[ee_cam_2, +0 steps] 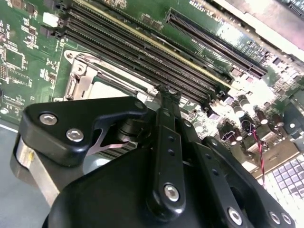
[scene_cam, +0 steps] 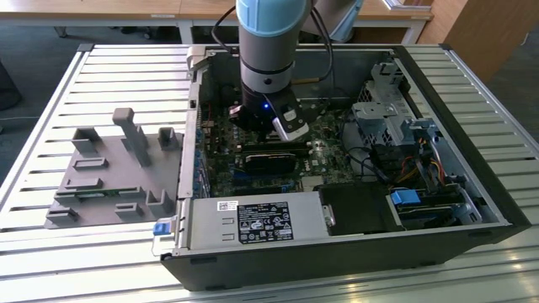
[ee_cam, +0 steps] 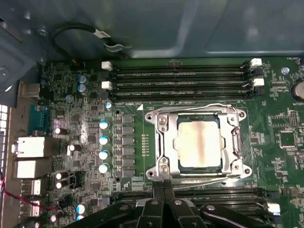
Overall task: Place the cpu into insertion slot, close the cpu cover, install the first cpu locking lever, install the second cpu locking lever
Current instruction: 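Install the second cpu locking lever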
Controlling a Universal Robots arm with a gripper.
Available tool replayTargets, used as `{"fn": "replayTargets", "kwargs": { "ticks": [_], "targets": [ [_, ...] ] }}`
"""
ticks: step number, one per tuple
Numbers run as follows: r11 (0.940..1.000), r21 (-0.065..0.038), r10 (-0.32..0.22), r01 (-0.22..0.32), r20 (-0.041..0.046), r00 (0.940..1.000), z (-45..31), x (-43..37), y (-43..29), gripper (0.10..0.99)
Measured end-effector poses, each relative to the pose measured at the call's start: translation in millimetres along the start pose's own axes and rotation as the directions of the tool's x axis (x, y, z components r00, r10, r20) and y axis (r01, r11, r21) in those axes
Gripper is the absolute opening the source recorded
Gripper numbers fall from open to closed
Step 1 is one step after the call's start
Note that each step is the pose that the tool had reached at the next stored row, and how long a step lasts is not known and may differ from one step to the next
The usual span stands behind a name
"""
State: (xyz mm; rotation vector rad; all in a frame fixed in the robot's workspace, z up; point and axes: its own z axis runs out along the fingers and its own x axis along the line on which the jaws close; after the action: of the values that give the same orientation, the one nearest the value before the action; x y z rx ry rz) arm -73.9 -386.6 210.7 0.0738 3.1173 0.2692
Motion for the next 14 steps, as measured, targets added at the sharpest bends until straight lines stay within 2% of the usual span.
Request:
{"fn": "replayTargets", "kwargs": {
  "ticks": [8,14],
  "targets": [
    [1.0000,-0.009,0.000,0.000,-0.0005,1.0000,7.2,1.6,-1.8,0.106],
    [0.9994,-0.034,0.001,-0.001,-0.0012,1.0000,11.0,3.3,-4.1,0.106]
  ]
}}
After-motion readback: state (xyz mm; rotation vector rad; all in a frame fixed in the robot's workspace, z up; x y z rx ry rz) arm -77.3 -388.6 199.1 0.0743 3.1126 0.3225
